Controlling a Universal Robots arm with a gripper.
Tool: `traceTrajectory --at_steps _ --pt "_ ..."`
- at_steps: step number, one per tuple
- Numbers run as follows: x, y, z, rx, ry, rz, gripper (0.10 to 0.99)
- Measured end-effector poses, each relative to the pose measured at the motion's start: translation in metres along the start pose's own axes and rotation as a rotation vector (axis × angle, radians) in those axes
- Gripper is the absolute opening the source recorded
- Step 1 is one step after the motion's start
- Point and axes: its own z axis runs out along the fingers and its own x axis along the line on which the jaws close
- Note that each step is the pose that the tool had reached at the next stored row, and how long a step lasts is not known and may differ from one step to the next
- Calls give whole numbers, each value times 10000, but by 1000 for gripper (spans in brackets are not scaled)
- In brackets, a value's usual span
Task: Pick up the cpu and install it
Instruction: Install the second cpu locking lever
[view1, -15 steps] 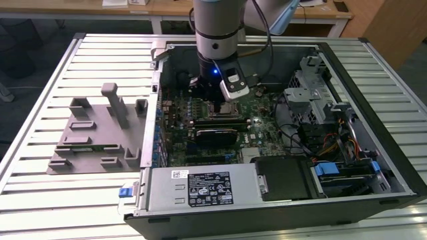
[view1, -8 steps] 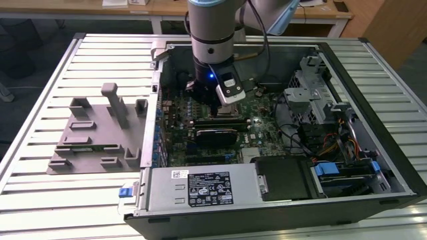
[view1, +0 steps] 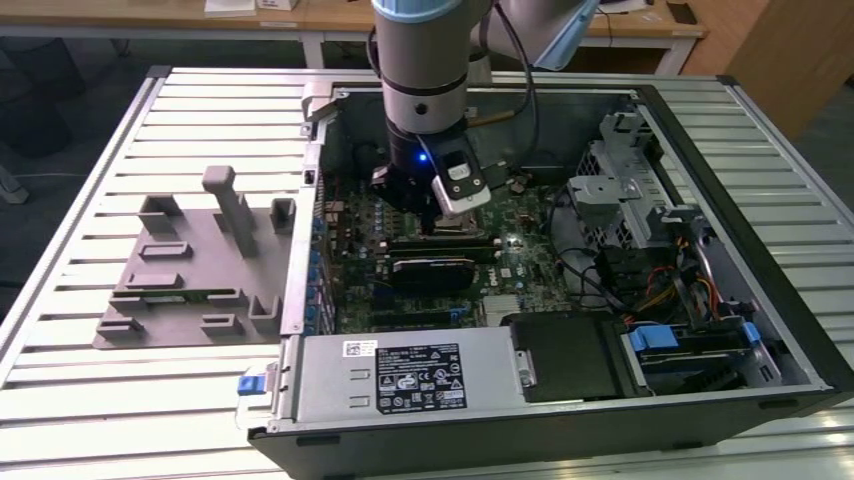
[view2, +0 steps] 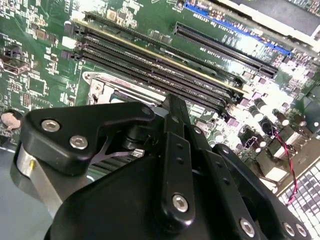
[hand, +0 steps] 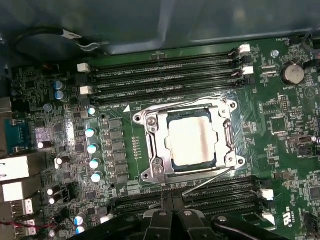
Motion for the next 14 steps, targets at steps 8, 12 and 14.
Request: traceTrajectory --at_steps 8,12,14 --pt "55 -16 32 -292 13 12 106" --pt "67 -84 48 -624 47 37 106" --pt "62 -136 60 -711 61 42 106"
